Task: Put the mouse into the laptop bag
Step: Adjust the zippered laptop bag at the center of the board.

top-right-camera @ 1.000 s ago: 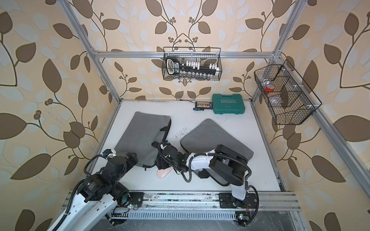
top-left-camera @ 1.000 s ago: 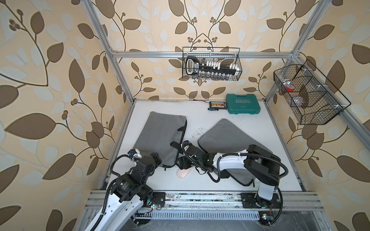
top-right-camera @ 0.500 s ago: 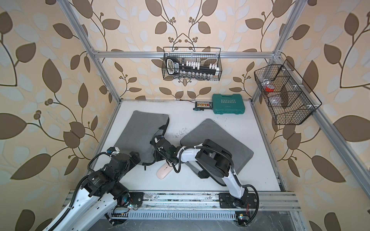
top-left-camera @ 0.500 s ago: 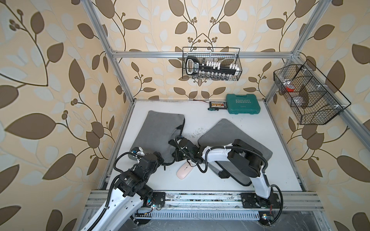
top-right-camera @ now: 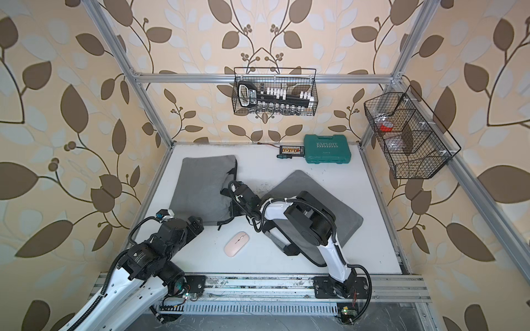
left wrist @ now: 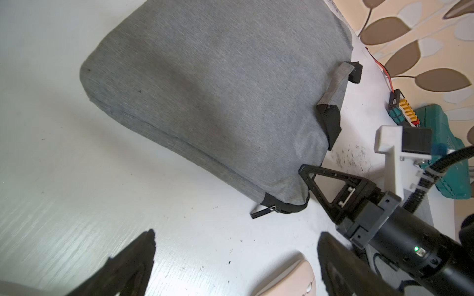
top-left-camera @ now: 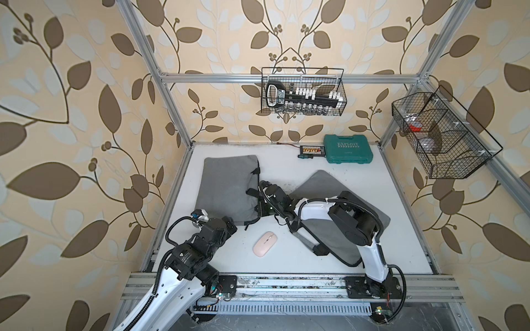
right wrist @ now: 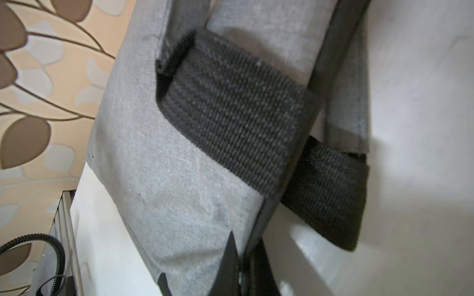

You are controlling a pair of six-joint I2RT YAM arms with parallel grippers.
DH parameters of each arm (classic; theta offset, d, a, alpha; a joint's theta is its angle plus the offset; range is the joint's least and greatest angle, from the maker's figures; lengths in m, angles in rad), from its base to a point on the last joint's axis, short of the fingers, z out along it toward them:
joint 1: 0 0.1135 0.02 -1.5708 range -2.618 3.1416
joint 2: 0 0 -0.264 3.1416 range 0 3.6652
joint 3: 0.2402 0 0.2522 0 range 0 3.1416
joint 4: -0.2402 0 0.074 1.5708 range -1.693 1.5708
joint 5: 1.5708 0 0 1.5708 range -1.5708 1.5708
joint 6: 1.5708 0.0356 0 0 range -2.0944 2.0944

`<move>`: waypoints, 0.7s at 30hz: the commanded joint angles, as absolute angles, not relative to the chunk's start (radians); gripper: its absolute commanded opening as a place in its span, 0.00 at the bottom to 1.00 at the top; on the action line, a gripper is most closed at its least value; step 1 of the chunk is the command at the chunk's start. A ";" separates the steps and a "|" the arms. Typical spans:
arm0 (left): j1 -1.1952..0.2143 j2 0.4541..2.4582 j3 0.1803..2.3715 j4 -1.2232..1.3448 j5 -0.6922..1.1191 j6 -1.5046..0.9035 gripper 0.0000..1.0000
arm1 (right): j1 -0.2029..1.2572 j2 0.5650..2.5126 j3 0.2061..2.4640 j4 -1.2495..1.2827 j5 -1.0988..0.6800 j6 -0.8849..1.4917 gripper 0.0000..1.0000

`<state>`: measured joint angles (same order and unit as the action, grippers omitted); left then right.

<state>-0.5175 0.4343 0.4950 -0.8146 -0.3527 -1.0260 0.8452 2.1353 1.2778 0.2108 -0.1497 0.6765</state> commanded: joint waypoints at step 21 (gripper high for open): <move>-0.521 0.479 0.498 -0.769 -0.398 -1.060 0.99 | 0.954 1.791 1.083 -0.001 0.188 0.676 0.60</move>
